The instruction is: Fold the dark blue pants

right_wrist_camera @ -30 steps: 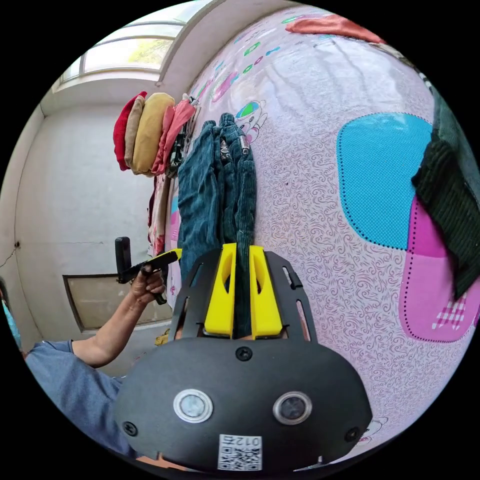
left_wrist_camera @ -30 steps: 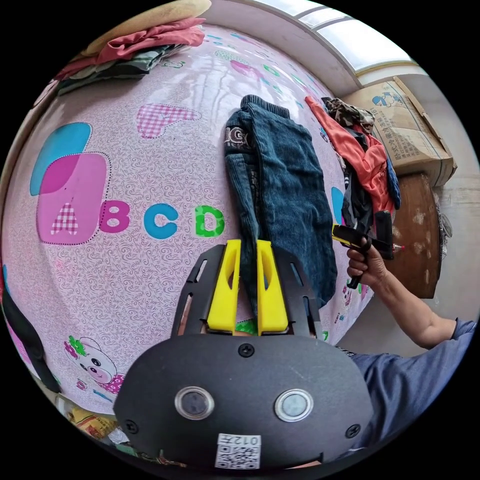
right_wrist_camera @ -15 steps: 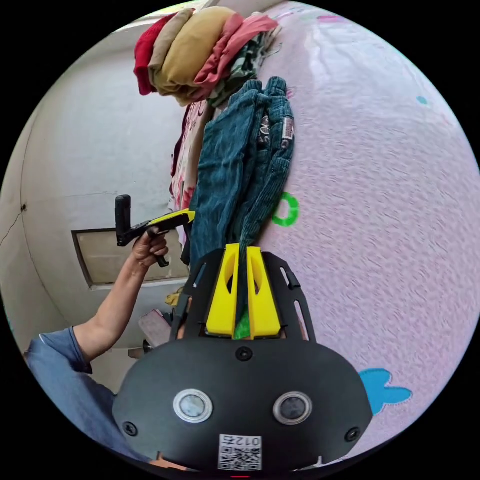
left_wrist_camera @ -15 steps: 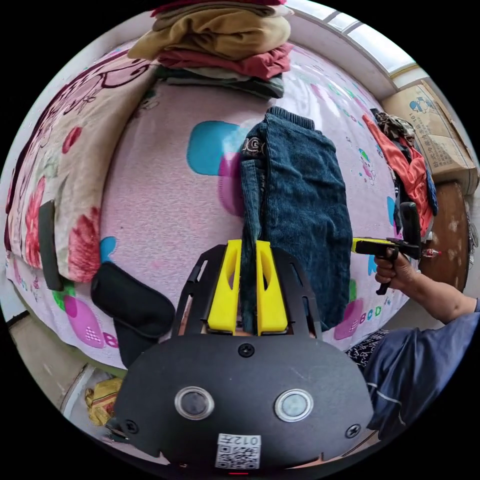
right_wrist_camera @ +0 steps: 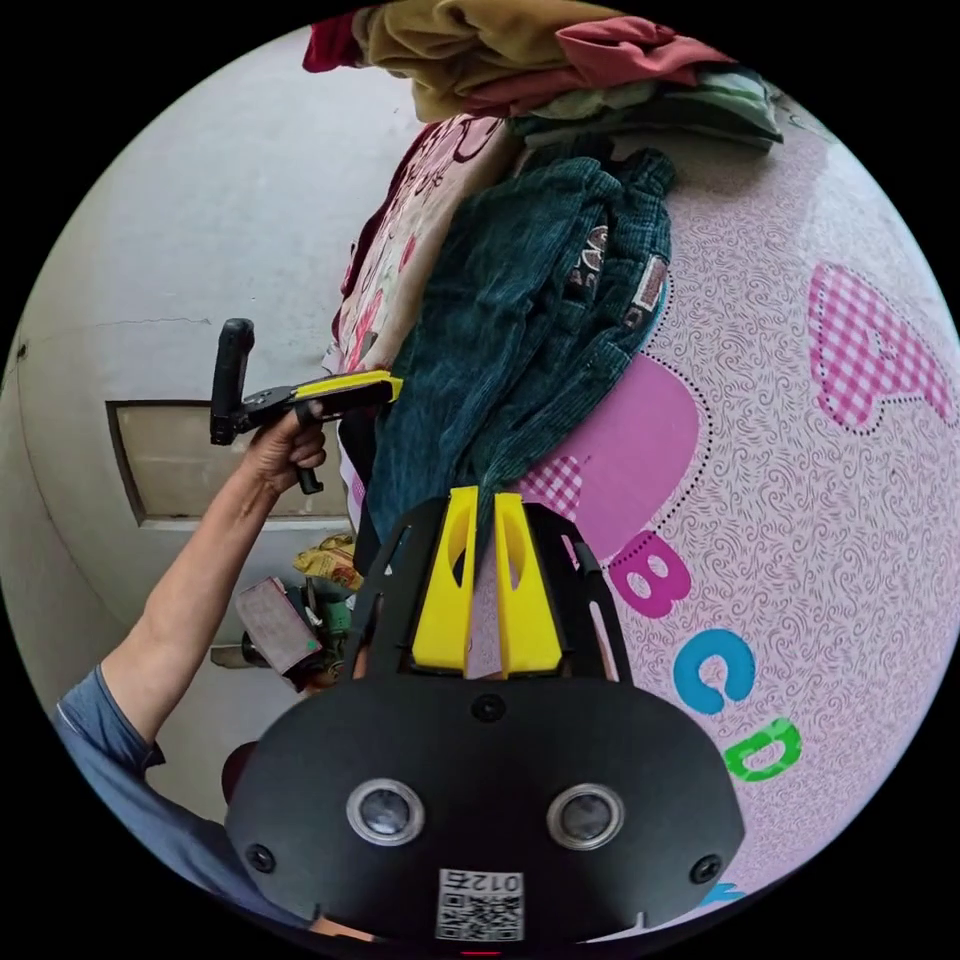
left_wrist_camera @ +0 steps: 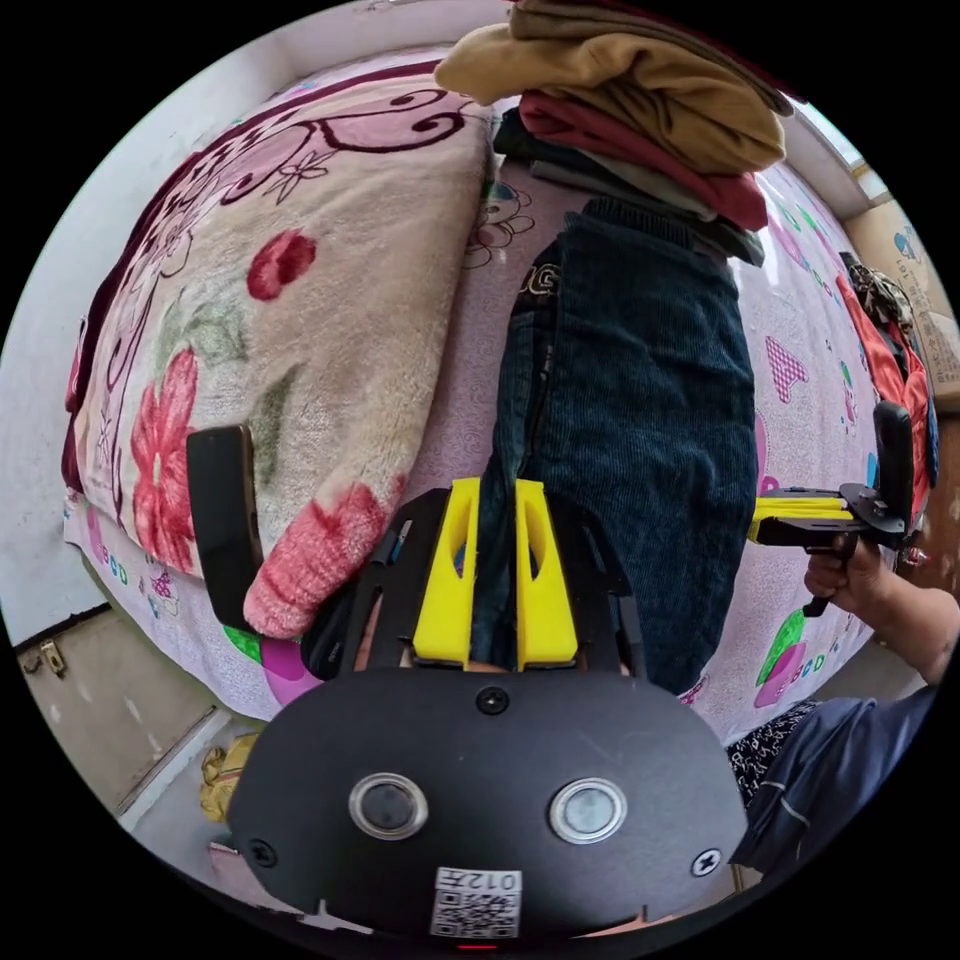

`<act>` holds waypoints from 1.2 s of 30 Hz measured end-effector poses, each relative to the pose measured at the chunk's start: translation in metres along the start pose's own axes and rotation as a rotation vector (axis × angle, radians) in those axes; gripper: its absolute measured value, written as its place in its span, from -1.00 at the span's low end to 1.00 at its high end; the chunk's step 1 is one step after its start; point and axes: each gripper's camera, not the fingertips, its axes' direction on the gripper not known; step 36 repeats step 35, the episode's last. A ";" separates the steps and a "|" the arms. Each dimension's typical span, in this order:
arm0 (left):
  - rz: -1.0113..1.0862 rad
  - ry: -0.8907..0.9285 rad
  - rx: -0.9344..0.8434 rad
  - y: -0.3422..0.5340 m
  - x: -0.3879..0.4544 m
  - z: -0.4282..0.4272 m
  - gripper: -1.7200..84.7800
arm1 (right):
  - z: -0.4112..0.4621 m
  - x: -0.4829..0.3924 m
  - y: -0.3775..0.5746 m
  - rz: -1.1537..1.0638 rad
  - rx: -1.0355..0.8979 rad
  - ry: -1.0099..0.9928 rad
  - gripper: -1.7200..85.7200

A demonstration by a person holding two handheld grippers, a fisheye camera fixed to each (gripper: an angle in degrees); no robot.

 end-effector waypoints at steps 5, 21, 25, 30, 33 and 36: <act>-0.273 0.041 0.144 0.046 -0.017 -0.035 -0.93 | -0.050 0.004 0.058 0.001 0.147 0.019 -0.95; -0.244 0.045 0.145 0.058 0.169 -0.001 -0.96 | -0.167 -0.038 0.301 -0.085 0.323 0.490 -0.96; -0.160 0.195 0.317 0.073 0.243 -0.046 -0.96 | -0.211 -0.026 0.398 -0.022 0.458 0.696 -0.96; 0.050 0.380 0.352 0.100 0.386 -0.061 -0.96 | -0.285 0.016 0.499 0.135 0.596 1.007 -0.95; 0.159 0.453 0.301 0.112 0.480 -0.056 -0.96 | -0.354 0.051 0.534 0.226 0.679 1.217 -0.91; 0.234 0.487 0.248 0.118 0.550 -0.051 -0.96 | -0.401 0.079 0.541 0.239 0.697 1.389 -0.88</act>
